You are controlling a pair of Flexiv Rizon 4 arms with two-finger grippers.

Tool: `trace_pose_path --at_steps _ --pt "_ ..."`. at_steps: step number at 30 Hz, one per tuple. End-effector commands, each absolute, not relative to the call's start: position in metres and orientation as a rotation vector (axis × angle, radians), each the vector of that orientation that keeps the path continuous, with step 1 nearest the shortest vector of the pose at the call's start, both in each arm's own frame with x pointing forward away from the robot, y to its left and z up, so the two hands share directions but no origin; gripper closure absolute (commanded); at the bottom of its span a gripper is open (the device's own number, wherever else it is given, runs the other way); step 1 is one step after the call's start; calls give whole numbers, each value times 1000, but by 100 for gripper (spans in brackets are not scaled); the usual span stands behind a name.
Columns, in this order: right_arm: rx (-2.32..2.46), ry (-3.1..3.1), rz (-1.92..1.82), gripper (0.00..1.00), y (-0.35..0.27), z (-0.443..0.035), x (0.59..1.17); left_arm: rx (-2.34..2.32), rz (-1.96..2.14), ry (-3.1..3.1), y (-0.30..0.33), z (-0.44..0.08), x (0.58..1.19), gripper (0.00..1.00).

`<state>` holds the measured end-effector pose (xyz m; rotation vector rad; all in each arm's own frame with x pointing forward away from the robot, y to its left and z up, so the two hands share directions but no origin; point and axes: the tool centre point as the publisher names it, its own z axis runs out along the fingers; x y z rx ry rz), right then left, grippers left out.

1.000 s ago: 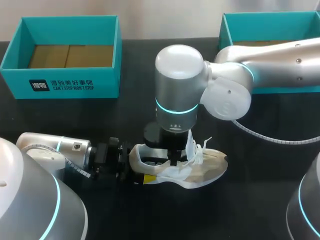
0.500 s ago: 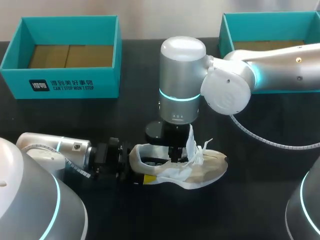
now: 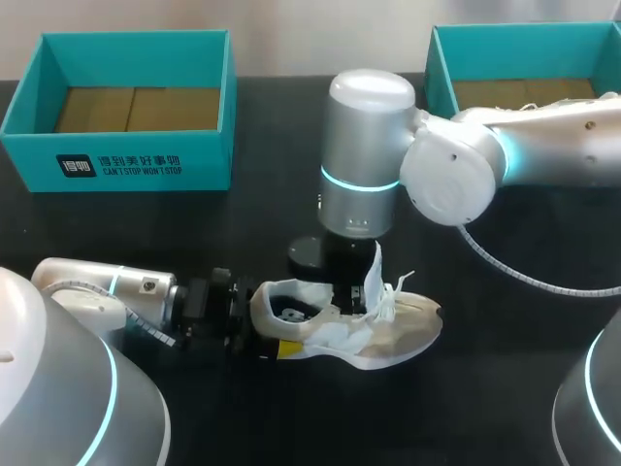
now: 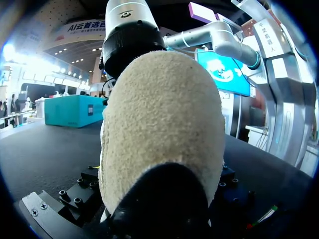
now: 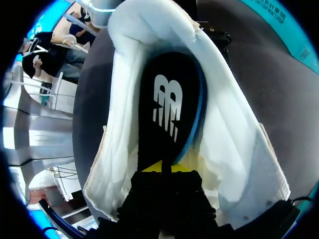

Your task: Take the shoe out of the shoebox, open the shoe tongue, remove and reinsert the insole, then place the shoe into the shoebox

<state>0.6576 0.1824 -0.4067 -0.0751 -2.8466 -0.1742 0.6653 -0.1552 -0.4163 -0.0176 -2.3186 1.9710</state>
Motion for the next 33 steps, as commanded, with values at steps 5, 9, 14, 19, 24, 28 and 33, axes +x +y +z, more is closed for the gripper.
trace_pose_path --at_steps 5,9,14,19,24,28,33 --pt "-9 -2868 -427 100 159 -386 637 -10 1974 -2322 -154 -419 667 100" --pt "34 -2863 -502 100 155 -379 639 -10 1974 -2322 -154 -419 667 100" --pt "168 -2832 -641 100 155 -373 644 -10 1974 -2322 -154 -419 667 100" --pt "250 -2815 -666 100 156 -368 652 -10 1974 -2322 -154 -419 667 100" --pt "342 -2800 -664 100 163 -361 661 -10 1974 -2322 -154 -419 667 100" --pt "428 -2792 -657 100 174 -354 666 -10 1974 -2322 -154 -419 667 100" --pt "526 -2791 -646 100 188 -341 671 -10 1974 -2322 -154 -419 667 100"
